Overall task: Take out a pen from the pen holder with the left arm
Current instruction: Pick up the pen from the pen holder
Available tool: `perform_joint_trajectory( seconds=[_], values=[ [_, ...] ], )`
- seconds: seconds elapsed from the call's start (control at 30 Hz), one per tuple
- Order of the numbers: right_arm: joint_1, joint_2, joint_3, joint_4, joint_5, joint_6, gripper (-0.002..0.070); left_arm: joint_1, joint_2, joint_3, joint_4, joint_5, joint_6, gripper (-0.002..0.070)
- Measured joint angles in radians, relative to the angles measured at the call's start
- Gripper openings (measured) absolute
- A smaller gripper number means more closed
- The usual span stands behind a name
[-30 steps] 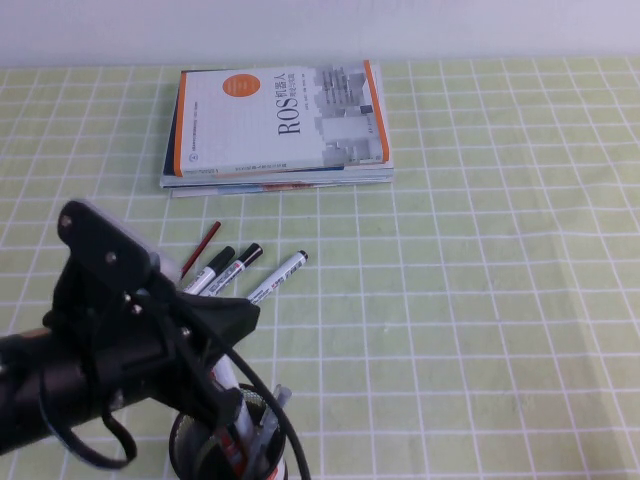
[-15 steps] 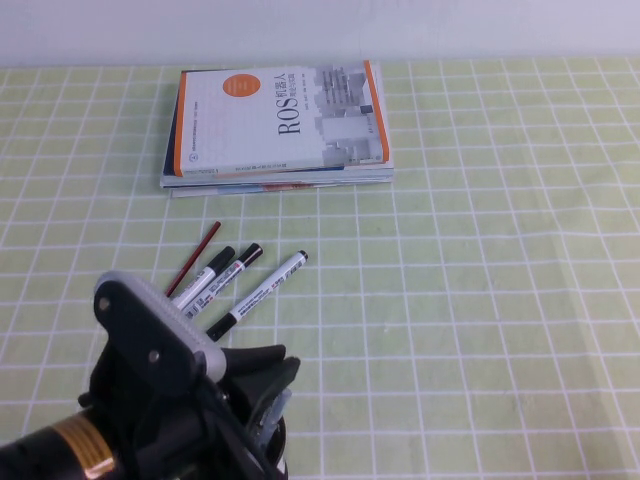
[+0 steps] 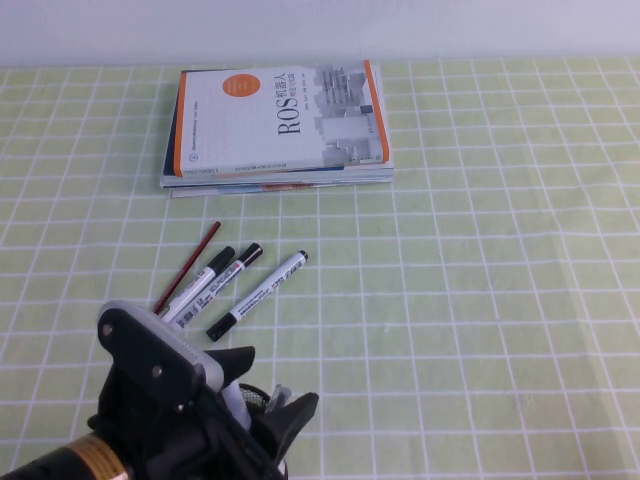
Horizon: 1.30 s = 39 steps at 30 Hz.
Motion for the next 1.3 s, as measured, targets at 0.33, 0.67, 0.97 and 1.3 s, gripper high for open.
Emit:
perform_joint_trajectory(
  seconds=[0.33,0.67,0.97,1.3],
  values=[
    [0.000,0.000,0.000,0.000,0.000,0.000,-0.0013,0.000,0.080,0.000,0.015,-0.138,0.009,0.0523],
    [0.000,0.000,0.000,0.000,0.000,0.000,-0.0013,0.000,0.169,0.000,0.007,-0.210,0.040,0.0522],
    [0.000,0.000,0.000,0.000,0.000,0.000,-0.0012,0.000,0.190,0.000,0.001,-0.220,0.039,0.0473],
    [0.000,0.000,0.000,0.000,0.000,0.000,-0.0013,0.000,0.202,0.000,0.018,-0.220,0.039,0.0344]
  ],
)
